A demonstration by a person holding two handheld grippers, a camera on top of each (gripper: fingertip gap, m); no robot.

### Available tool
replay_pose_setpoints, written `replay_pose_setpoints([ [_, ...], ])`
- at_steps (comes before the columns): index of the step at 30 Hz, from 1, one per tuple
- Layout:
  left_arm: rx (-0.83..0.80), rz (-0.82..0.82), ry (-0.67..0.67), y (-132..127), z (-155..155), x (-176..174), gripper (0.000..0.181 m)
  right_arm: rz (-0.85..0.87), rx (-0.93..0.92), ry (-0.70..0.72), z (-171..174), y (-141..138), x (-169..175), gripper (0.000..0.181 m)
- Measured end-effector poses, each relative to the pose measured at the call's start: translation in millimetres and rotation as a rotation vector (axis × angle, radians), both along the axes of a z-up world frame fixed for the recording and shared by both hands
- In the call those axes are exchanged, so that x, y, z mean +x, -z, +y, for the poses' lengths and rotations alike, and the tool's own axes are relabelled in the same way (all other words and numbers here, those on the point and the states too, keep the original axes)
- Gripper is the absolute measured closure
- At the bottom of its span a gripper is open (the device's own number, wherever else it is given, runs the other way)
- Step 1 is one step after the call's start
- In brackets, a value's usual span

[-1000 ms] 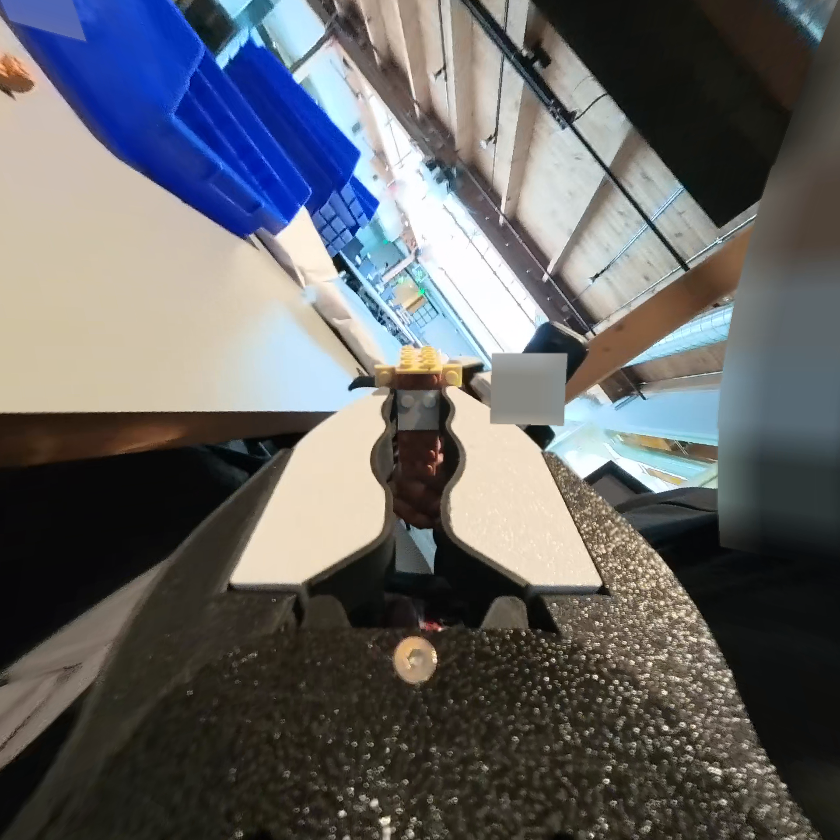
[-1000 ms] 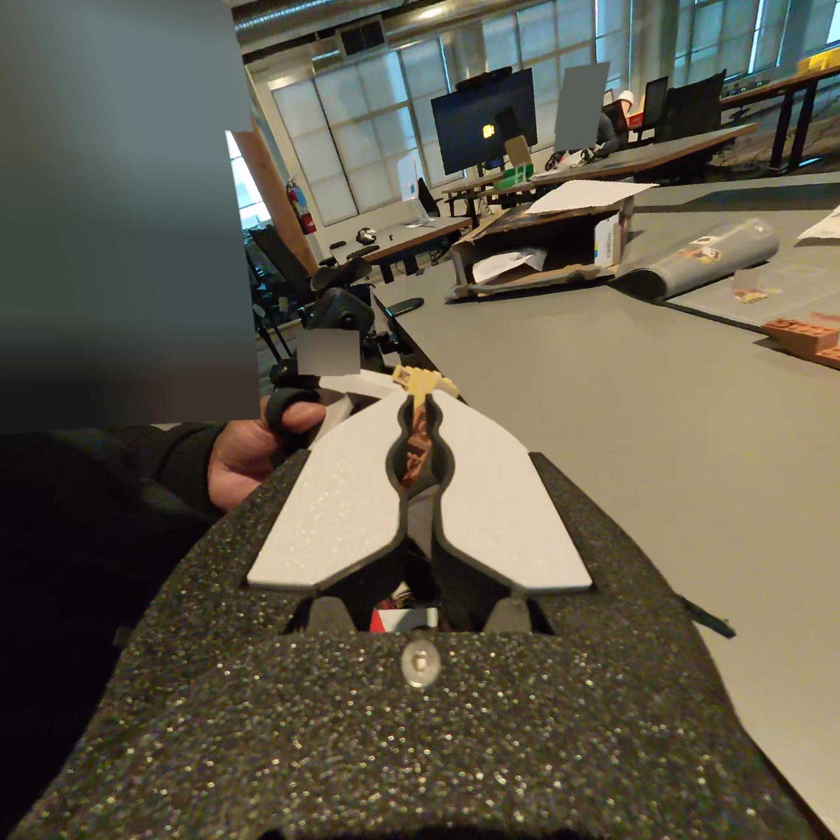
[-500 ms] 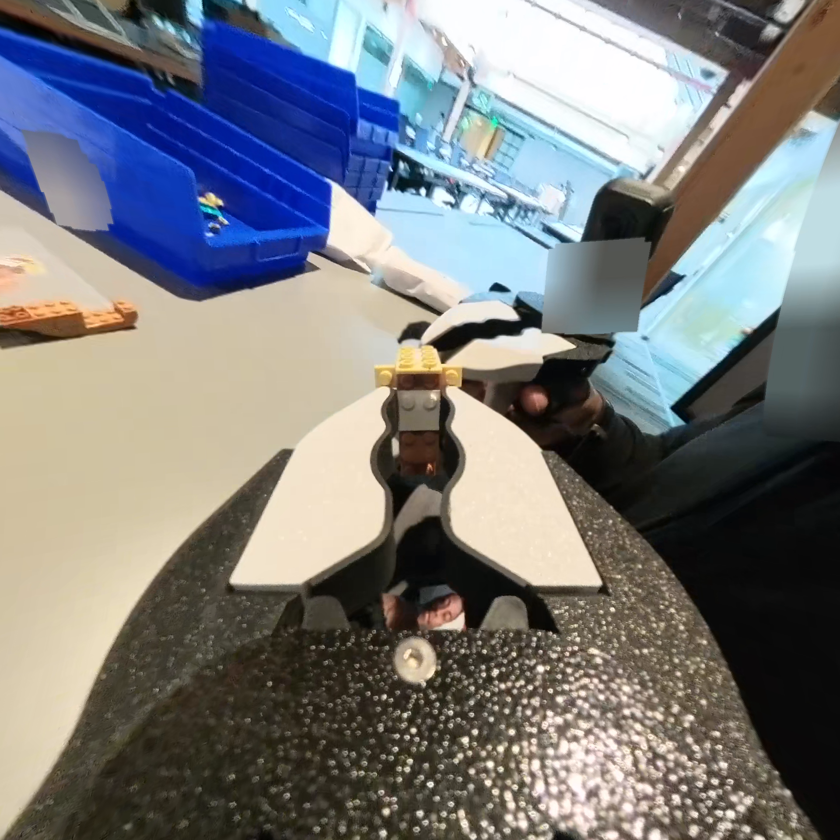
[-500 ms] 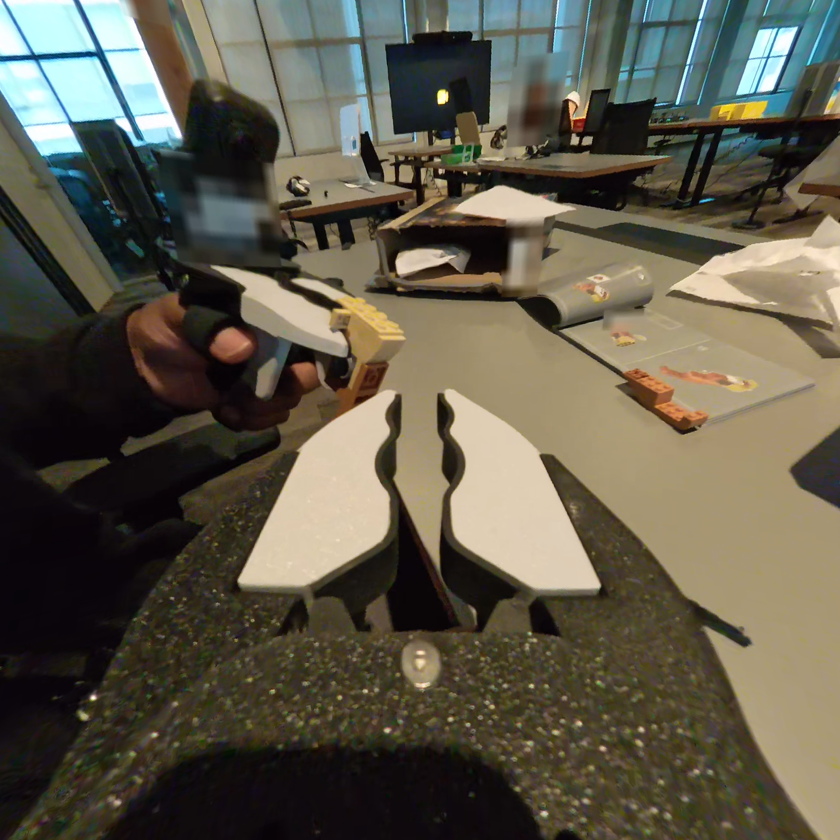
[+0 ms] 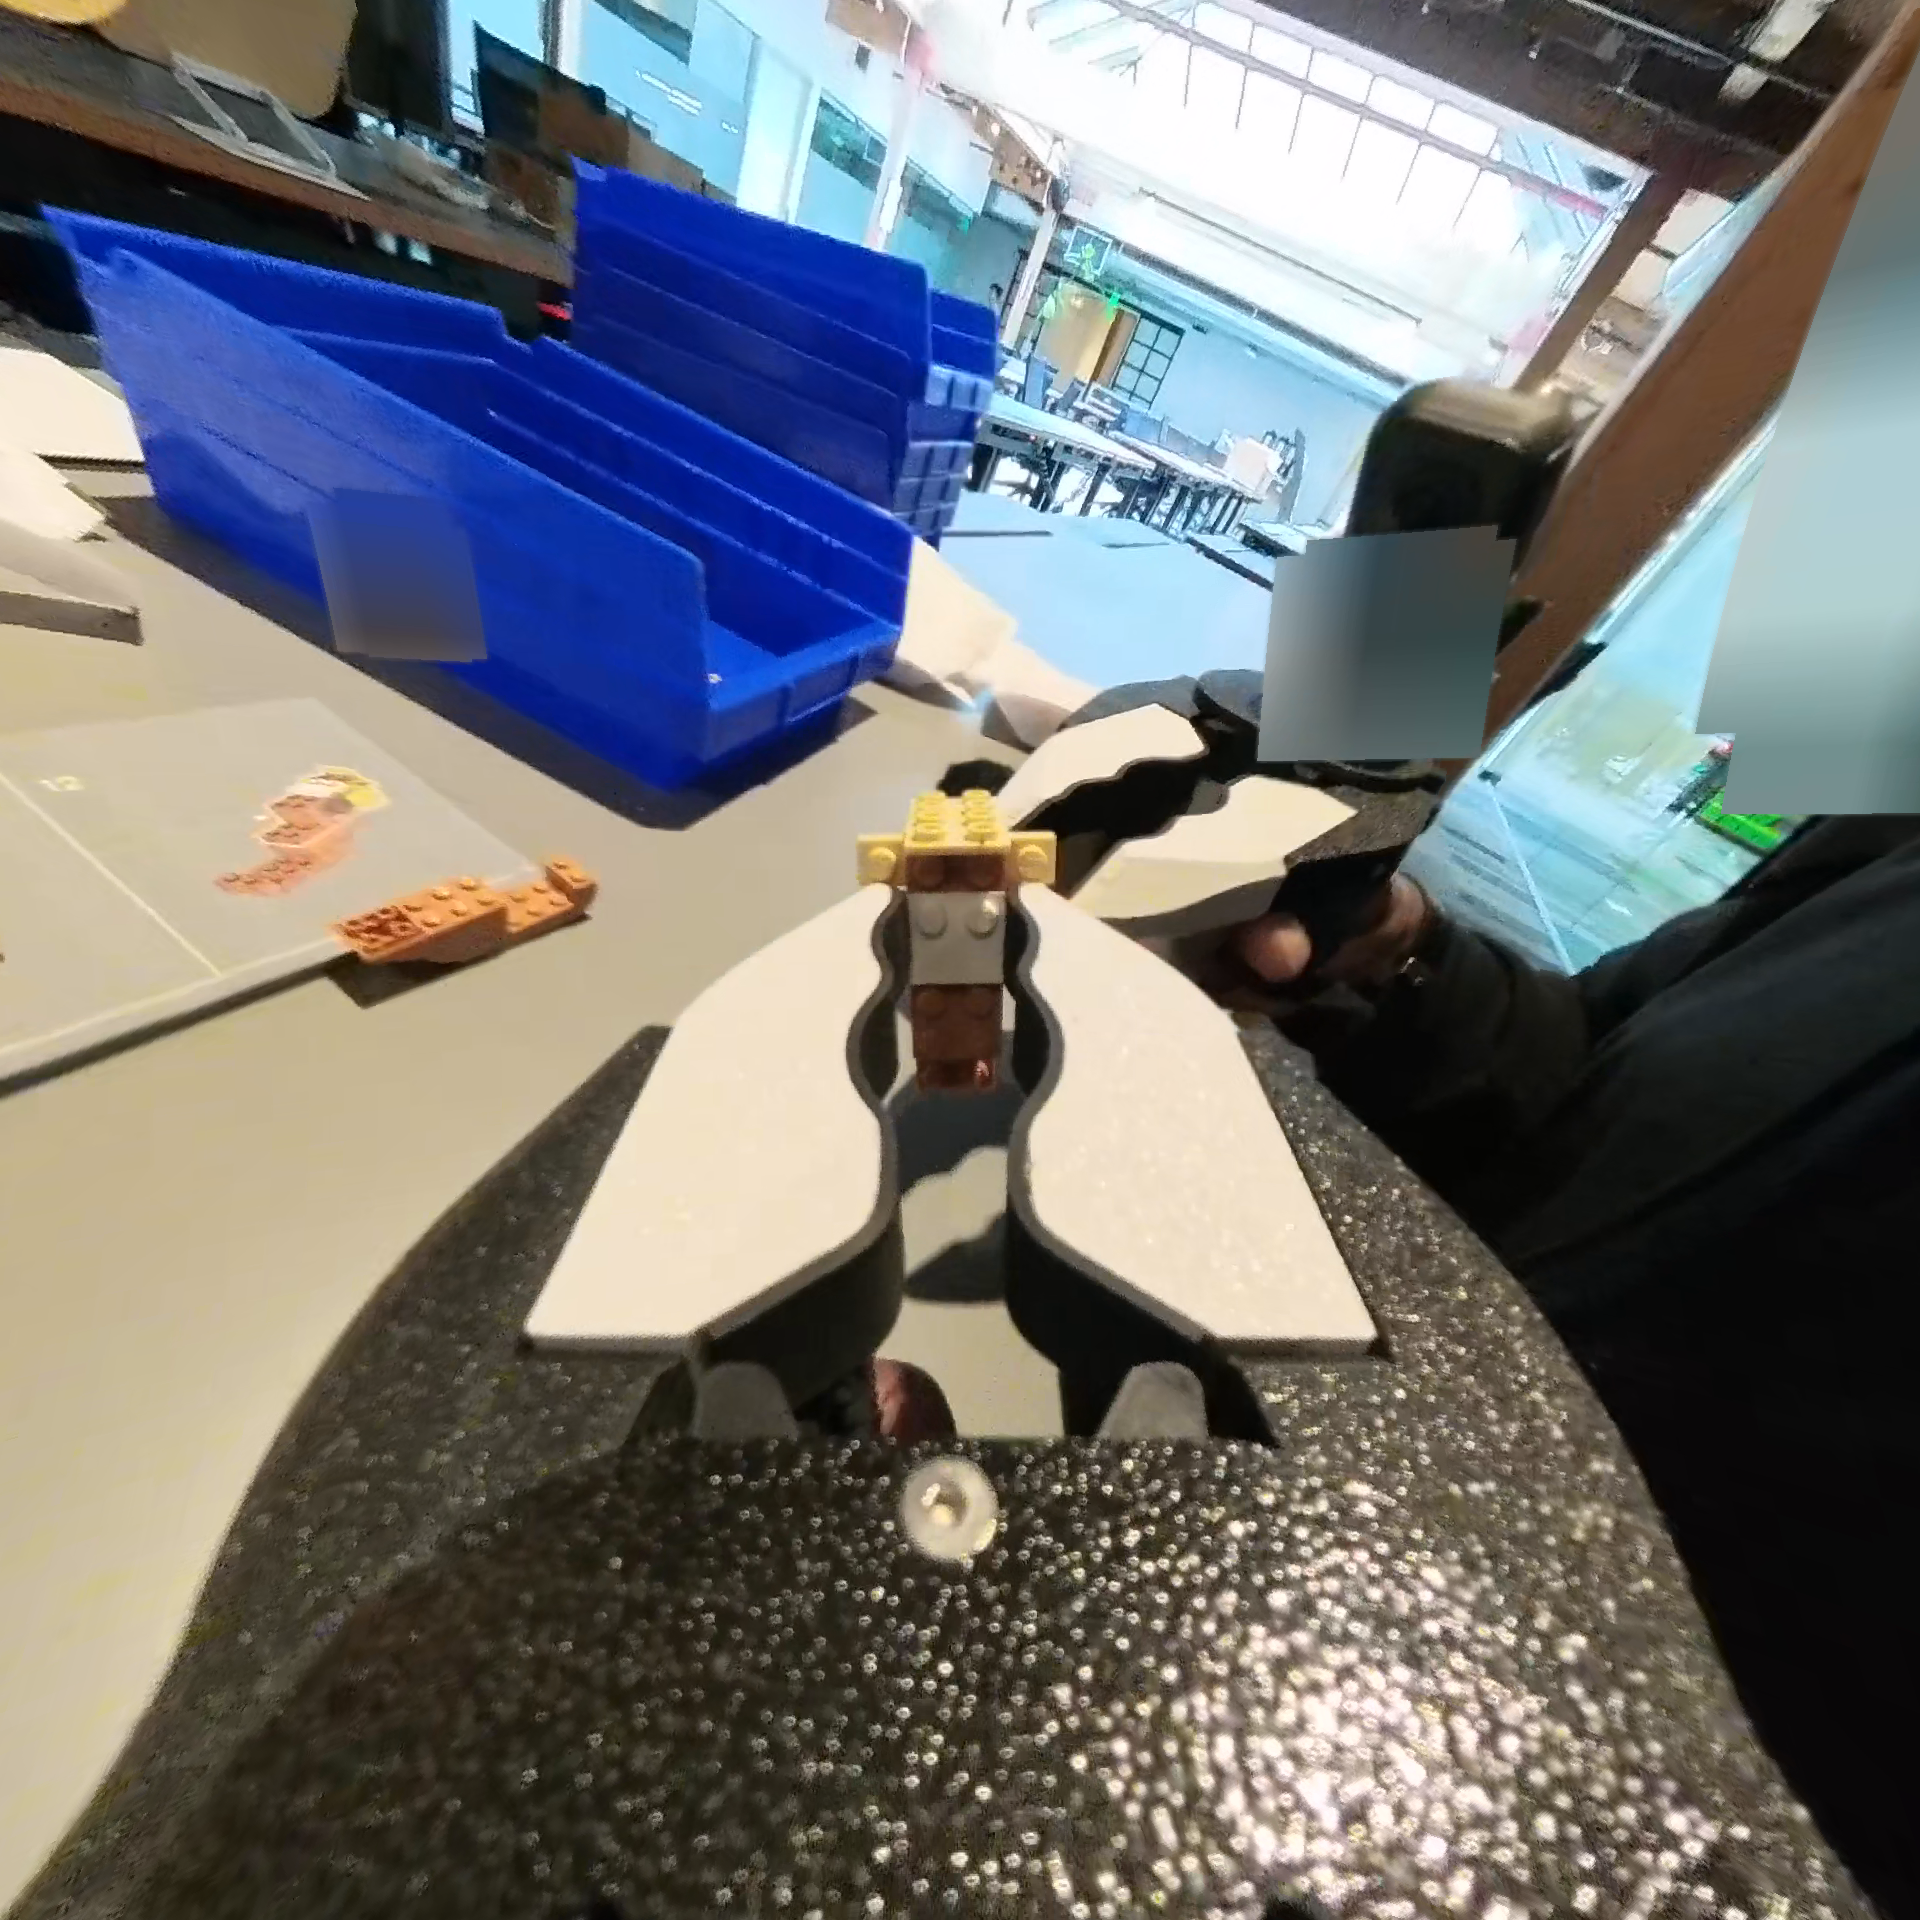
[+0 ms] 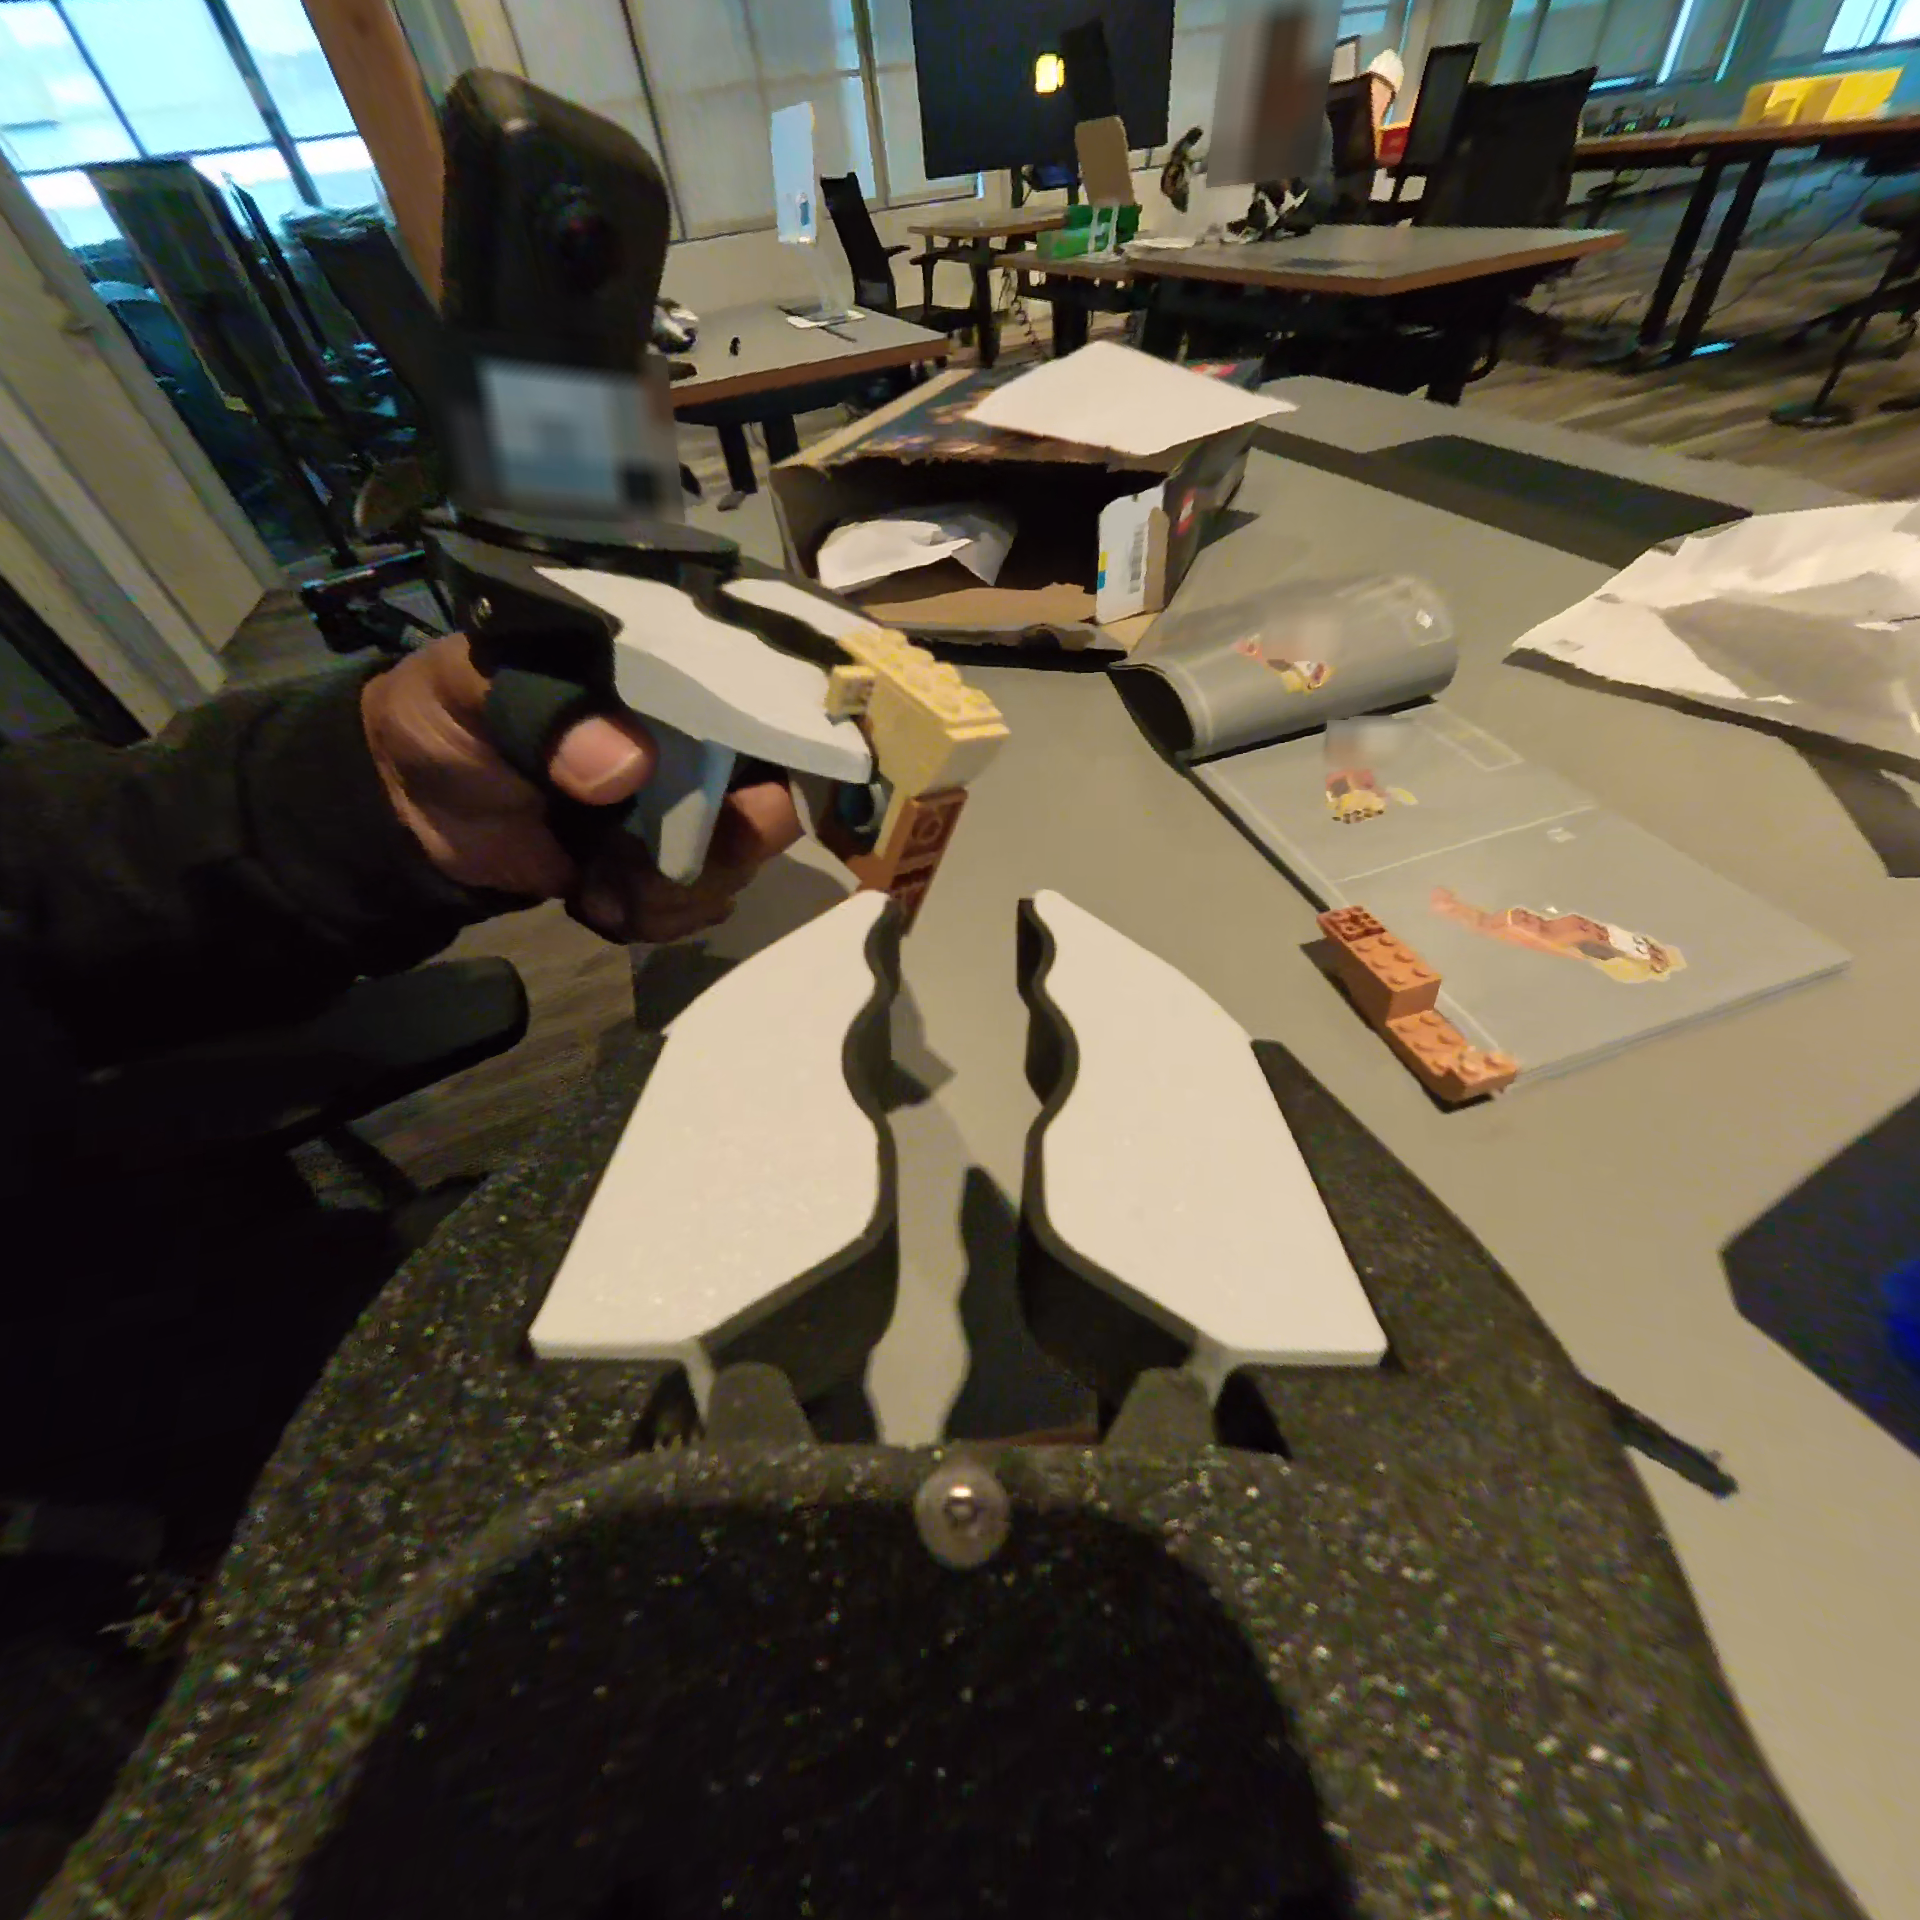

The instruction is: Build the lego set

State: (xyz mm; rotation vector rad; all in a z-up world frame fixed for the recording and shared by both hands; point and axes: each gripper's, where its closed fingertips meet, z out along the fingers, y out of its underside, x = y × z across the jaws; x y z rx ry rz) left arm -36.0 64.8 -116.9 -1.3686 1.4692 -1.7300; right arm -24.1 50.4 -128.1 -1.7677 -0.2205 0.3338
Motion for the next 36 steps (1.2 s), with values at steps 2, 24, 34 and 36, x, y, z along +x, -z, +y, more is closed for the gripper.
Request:
replay_pose_setpoints([
  [2,0.047,0.007,0.007,3,10,7,0.165,-0.003,-0.007,-0.013,11,0,5,0.159],
  [24,0.773,0.562,0.337,95,65,35,0.165,-0.19,-0.132,-0.063,55,47,53,0.157],
  [34,0.792,0.584,0.37,108,58,35,0.164,-0.23,-0.163,-0.056,51,57,54,0.158],
  [36,0.784,0.577,0.374,108,57,34,0.163,-0.234,-0.162,-0.053,50,57,54,0.158],
])
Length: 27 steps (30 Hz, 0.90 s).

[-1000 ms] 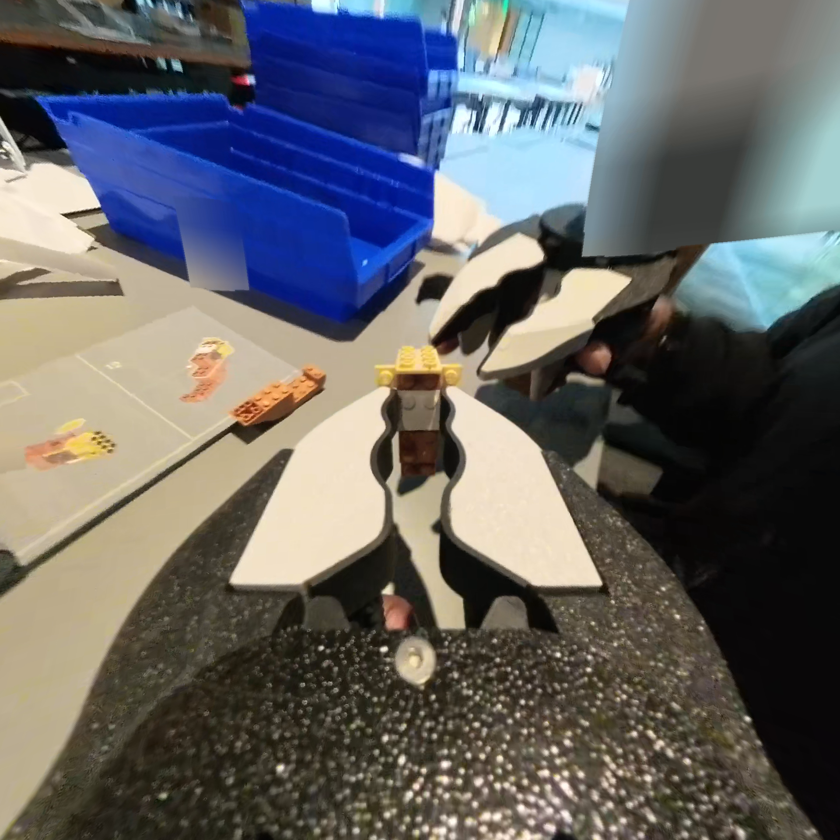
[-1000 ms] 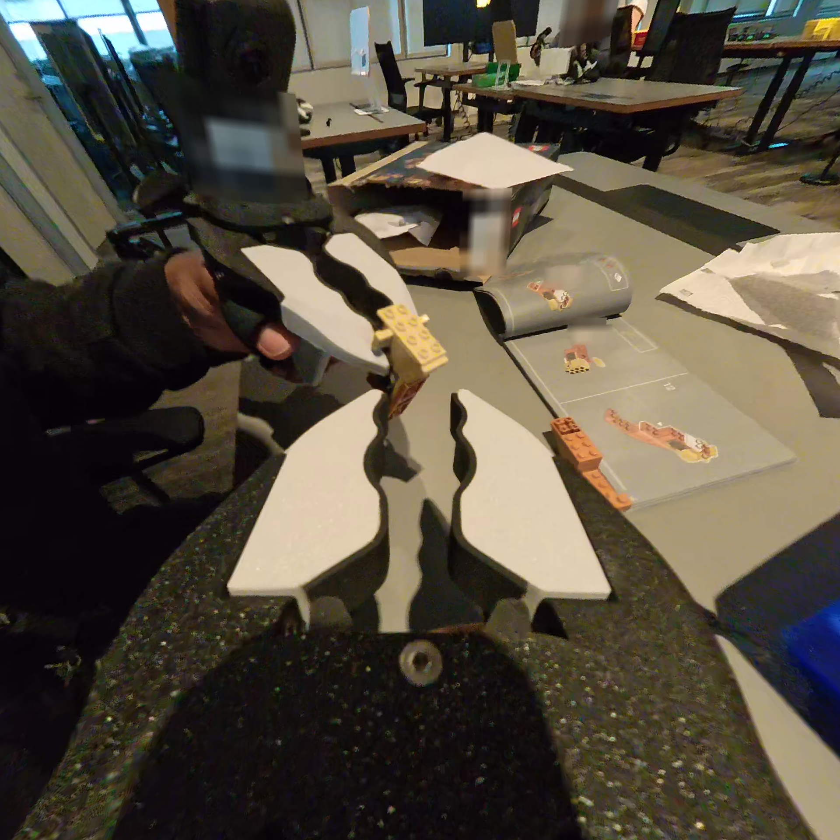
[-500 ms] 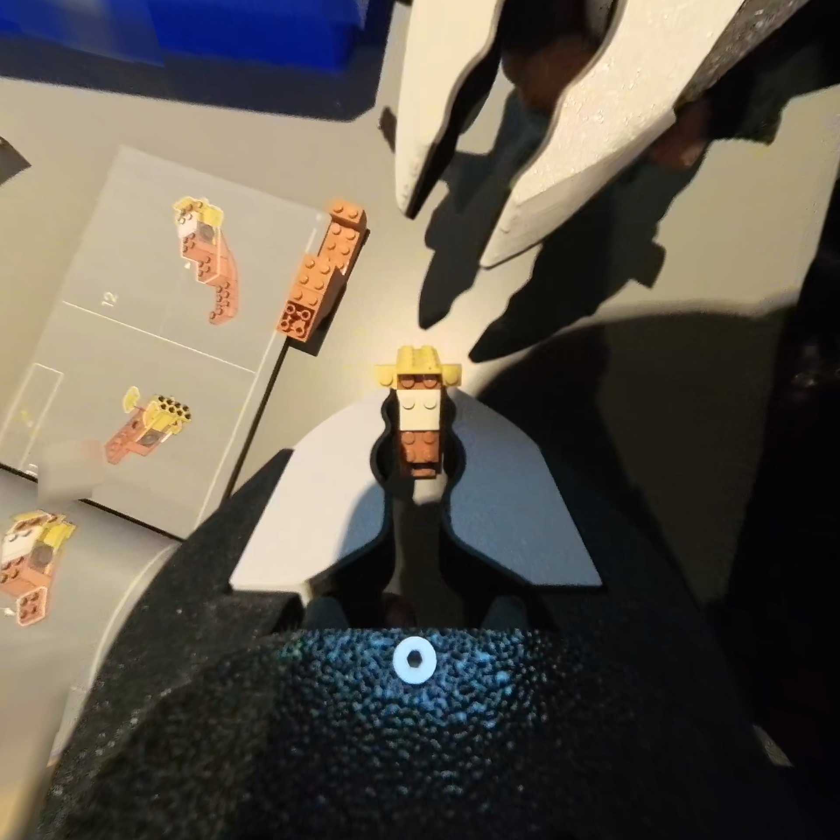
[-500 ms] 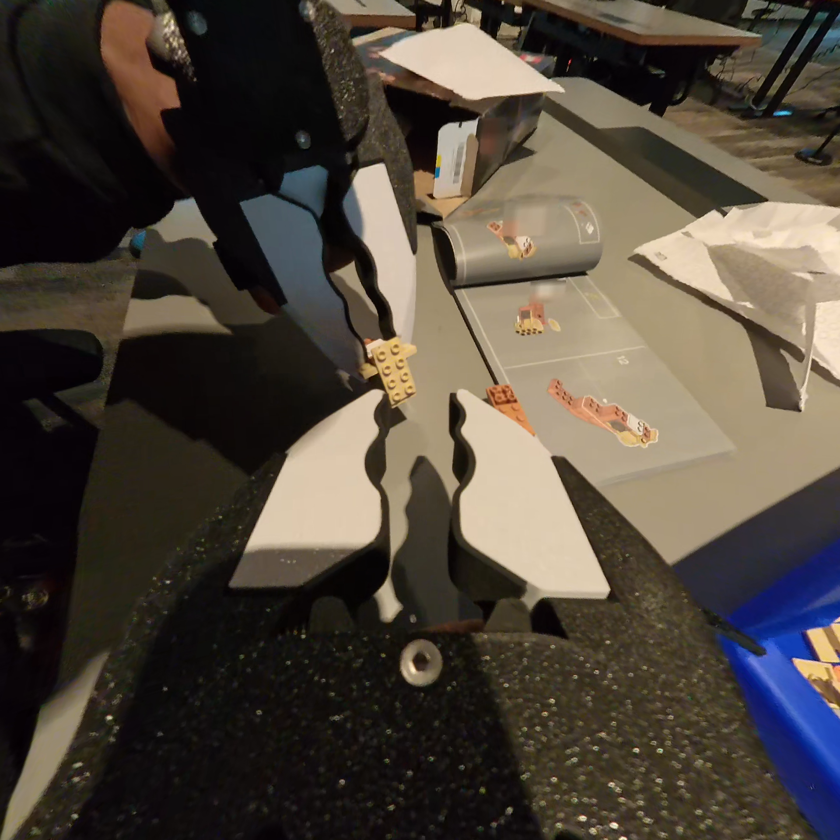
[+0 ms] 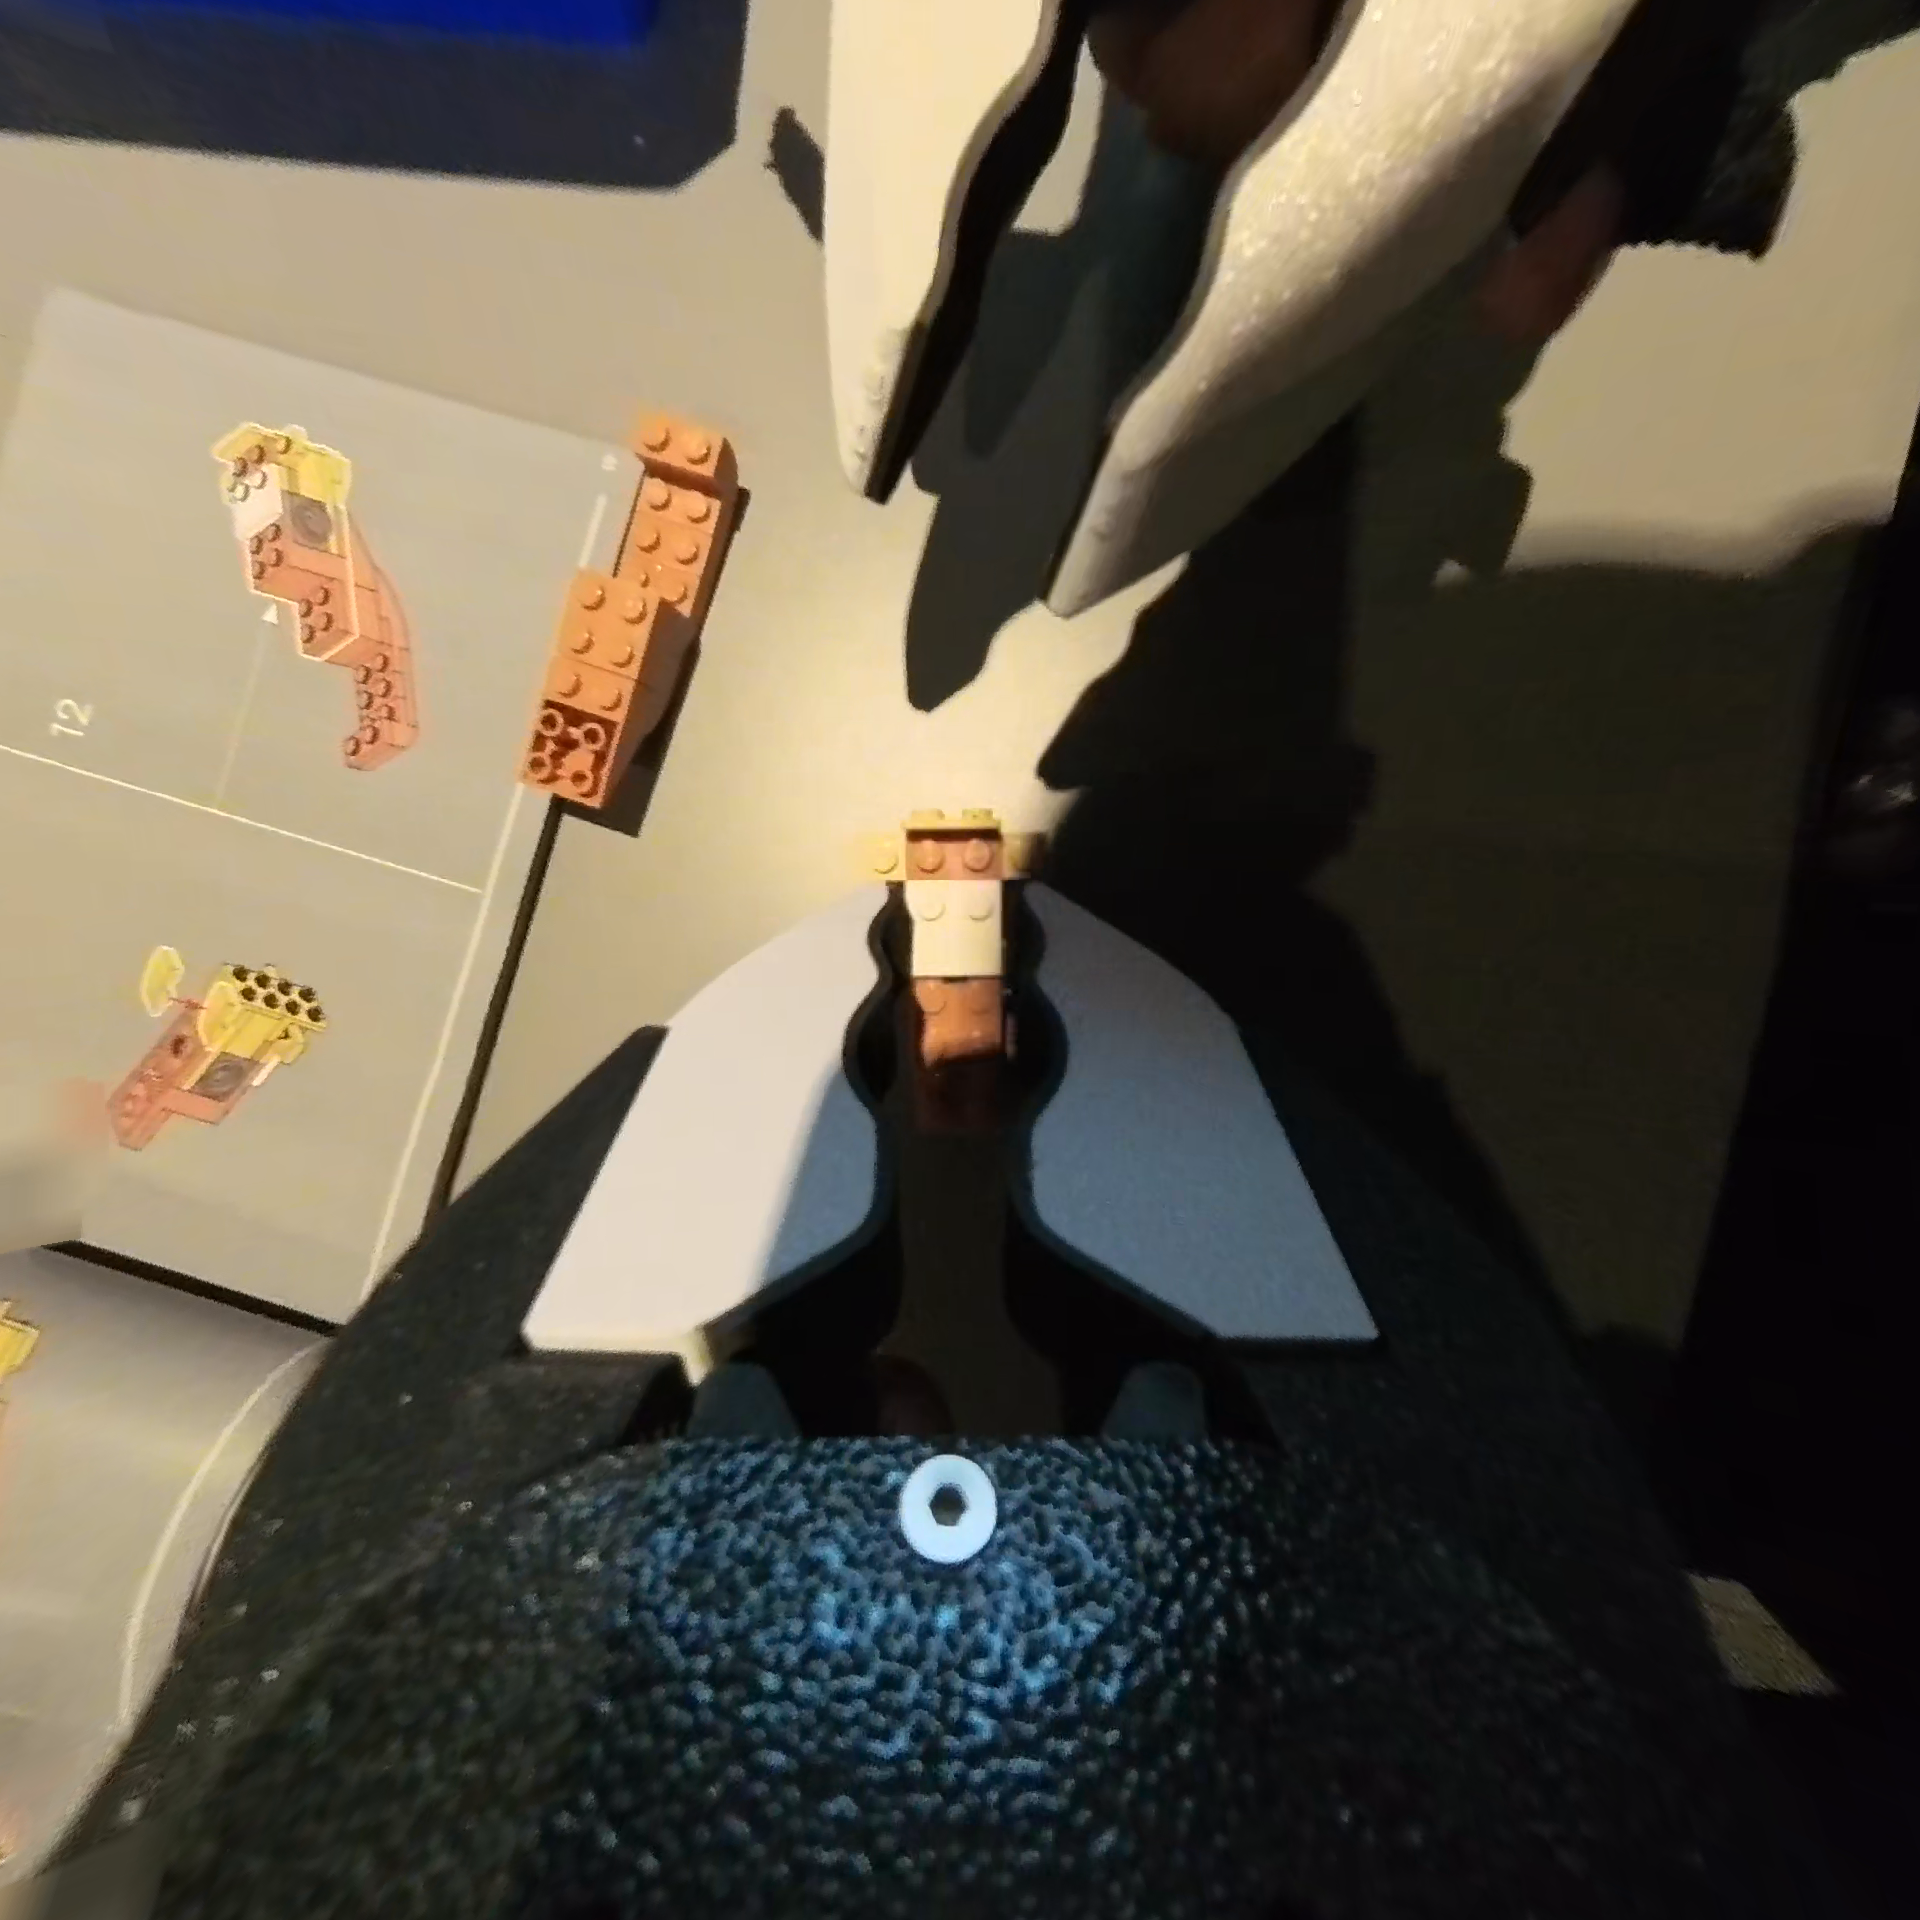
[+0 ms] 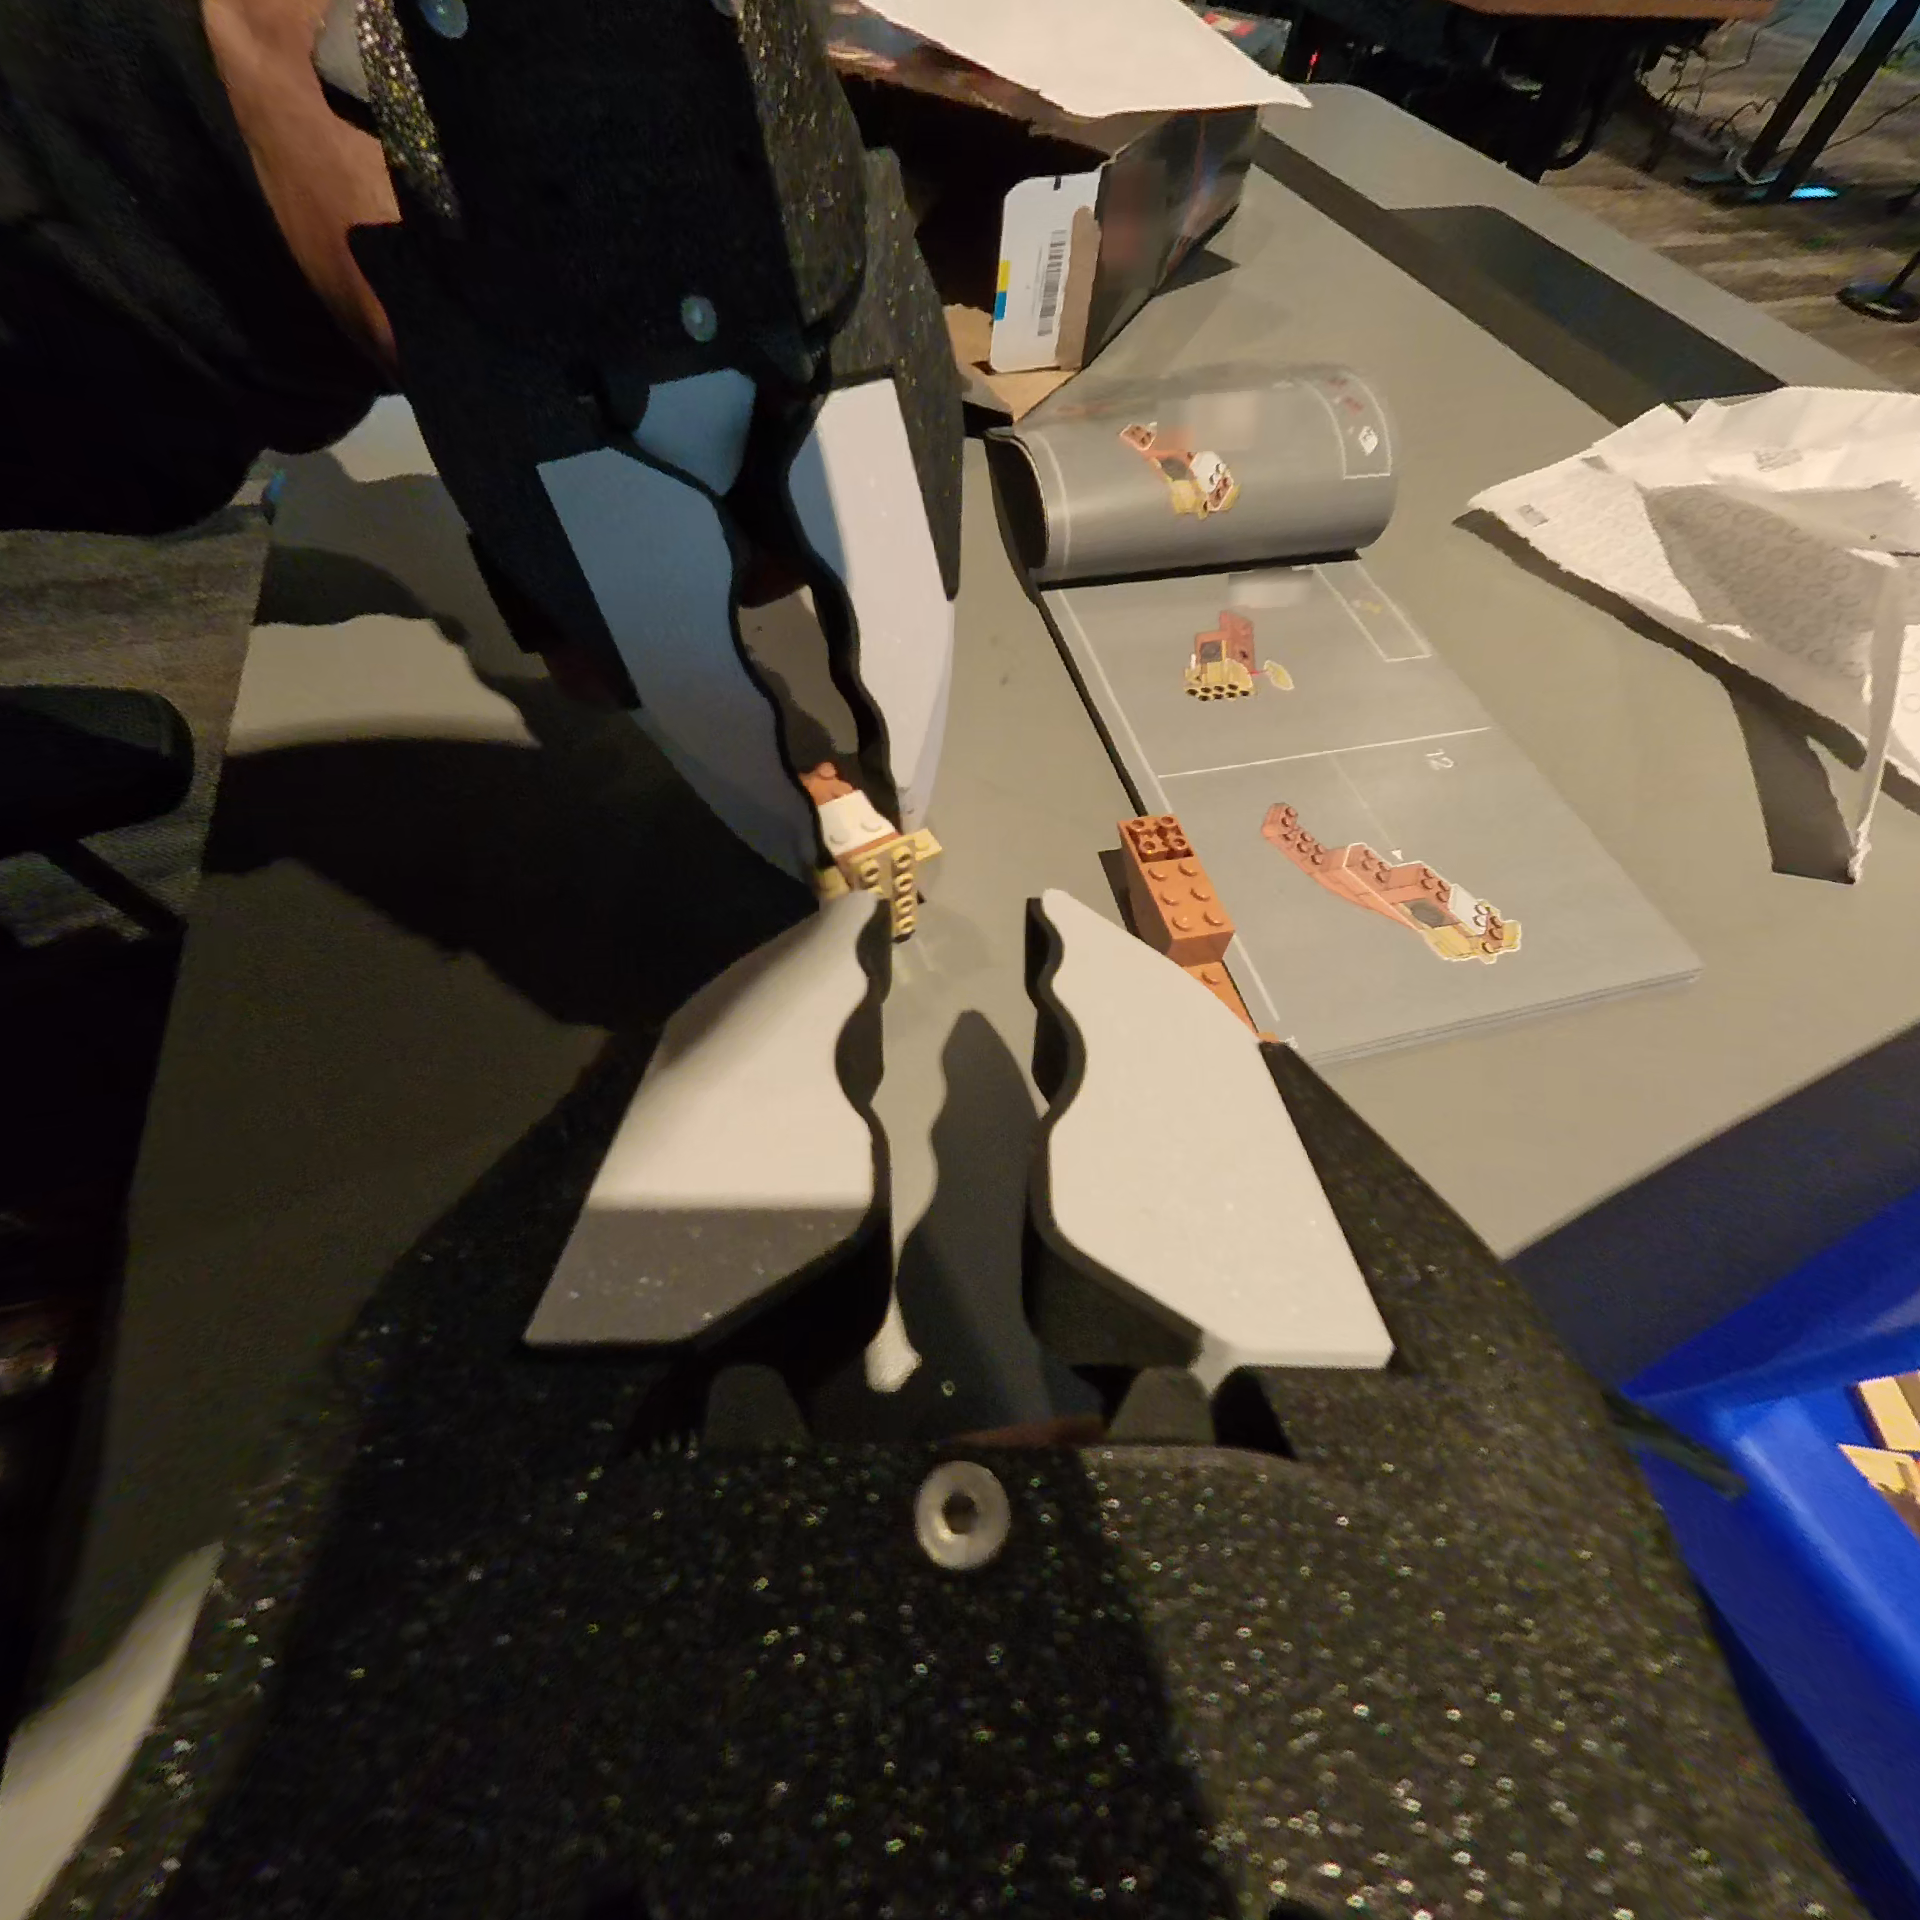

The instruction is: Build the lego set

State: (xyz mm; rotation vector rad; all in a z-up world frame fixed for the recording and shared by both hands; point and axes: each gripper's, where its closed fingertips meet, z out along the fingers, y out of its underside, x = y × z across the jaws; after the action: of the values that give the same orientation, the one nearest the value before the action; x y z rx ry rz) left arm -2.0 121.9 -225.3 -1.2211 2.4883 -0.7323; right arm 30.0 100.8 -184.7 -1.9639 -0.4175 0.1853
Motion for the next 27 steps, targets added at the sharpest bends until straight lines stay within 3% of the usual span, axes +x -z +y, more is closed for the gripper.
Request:
replay_pose_setpoints([
  [9,-0.084,-0.08,-0.036,-11,-2,-2,0.149,-0.014,-0.004,0.002,0,3,0,0.157],
  [17,-0.304,-0.316,-0.097,-49,8,-12,0.14,-0.029,0.021,-0.008,0,1,-2,0.157],
  [21,-0.367,-0.414,-0.135,-51,22,-21,0.141,-0.05,0.027,-0.023,0,2,-4,0.156],
  [27,-0.418,-0.434,-0.216,-40,33,-27,0.144,-0.017,0.034,0.018,3,-1,2,0.156],
])
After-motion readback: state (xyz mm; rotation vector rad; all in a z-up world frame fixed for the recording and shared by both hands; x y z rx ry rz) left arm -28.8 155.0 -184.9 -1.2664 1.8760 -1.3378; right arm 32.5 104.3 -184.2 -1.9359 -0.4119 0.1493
